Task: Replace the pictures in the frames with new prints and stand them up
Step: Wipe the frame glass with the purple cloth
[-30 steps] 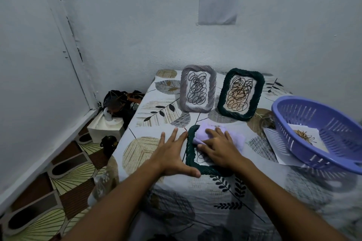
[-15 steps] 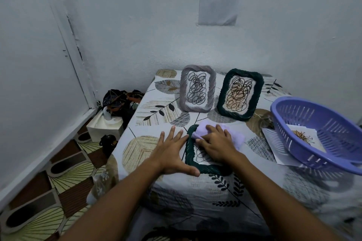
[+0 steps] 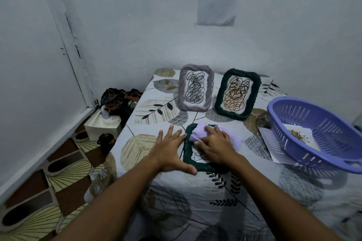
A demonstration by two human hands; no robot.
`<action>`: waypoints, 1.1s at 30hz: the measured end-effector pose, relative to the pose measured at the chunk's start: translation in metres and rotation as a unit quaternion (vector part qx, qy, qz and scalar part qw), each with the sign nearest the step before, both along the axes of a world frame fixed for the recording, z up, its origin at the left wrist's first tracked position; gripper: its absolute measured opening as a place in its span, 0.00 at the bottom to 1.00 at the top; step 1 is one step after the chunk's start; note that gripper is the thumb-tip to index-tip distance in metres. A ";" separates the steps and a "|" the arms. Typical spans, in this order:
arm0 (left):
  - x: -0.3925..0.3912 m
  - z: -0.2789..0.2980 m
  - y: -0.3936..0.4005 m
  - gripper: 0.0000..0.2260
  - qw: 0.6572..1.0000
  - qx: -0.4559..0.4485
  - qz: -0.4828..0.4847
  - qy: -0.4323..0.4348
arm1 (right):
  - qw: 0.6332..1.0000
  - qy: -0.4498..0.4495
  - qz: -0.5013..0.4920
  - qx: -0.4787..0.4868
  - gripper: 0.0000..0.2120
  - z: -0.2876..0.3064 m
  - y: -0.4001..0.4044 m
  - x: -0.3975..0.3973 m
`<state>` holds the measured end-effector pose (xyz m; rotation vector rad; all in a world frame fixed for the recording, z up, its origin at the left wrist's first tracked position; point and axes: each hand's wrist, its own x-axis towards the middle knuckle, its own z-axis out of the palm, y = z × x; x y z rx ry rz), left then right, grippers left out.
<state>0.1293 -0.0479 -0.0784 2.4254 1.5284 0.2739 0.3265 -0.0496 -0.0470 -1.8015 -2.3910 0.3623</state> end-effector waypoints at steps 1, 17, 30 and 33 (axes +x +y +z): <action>0.000 0.000 0.000 0.60 1.000 0.001 0.000 0.000 | 1.000 -0.002 0.000 -0.001 0.20 0.001 0.002 -0.001; 0.001 0.000 -0.001 0.62 1.000 -0.003 0.011 0.008 | 0.994 0.061 0.084 -0.033 0.20 -0.003 -0.030 0.018; 0.000 0.002 -0.003 0.58 1.000 -0.007 0.008 0.002 | 0.989 0.081 0.111 -0.048 0.19 -0.002 -0.030 0.039; 0.000 0.001 -0.002 0.57 1.000 -0.008 0.006 -0.004 | 0.987 0.101 0.106 -0.058 0.19 0.000 -0.030 0.060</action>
